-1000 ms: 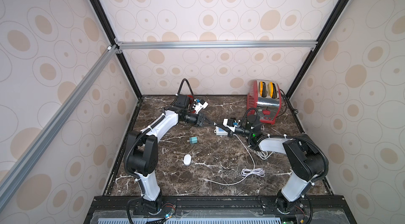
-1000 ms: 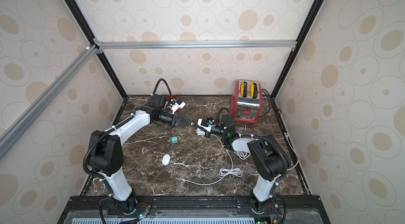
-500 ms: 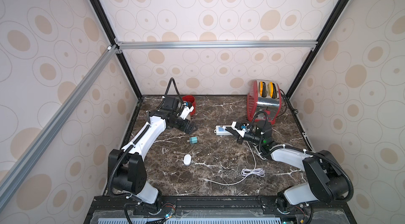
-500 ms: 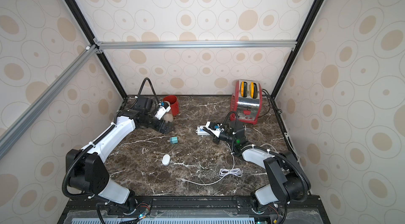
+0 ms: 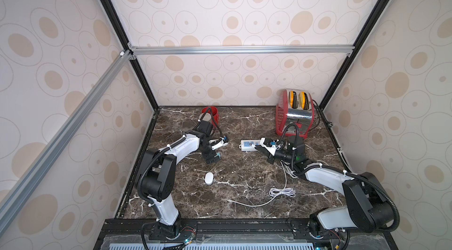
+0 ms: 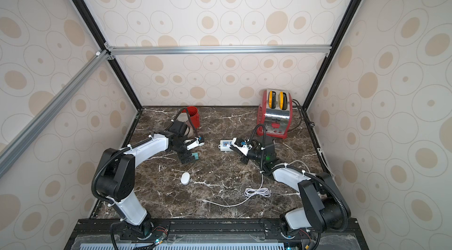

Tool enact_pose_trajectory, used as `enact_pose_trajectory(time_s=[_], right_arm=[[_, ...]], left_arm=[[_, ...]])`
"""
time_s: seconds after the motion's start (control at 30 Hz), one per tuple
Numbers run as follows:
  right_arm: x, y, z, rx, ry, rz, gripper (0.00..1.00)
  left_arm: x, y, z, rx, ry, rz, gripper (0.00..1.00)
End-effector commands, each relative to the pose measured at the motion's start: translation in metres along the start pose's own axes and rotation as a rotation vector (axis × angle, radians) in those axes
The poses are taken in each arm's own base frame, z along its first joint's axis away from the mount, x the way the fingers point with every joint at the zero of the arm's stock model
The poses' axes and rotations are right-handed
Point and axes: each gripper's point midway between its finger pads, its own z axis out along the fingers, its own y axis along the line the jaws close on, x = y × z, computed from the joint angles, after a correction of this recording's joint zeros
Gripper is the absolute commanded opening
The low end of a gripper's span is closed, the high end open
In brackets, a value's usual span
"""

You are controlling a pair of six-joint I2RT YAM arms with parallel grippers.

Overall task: Charge the bluetooth headset
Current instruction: Pick up the plug from the center of the board.

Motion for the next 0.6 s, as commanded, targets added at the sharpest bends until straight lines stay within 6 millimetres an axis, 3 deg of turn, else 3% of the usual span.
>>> enact_pose_trajectory(time_s=[0.0,0.13,0.4,0.57], right_arm=[[-0.0045,-0.0030,-0.0004,-0.013,-0.007,-0.020,0.00],[-0.0034,-0.0048,-0.0002,-0.013,-0.001,-0.017,0.00],[-0.0028,-0.0058,0.0018,-0.021,0.001,-0.018,0.00],[-0.0026,-0.0070,0.0026,-0.021,0.005,-0.020,0.00]], left_arm=[[-0.0104,0.0096,0.0055,0.003,-0.006,0.108,0.96],[-0.0043,0.0086,0.0133,0.038,0.041,0.126,0.88],[-0.0028,0.0082,0.0122,0.038,0.048,0.094,0.51],[-0.0080,0.0002,0.0079,0.063,0.010,0.071,0.33]])
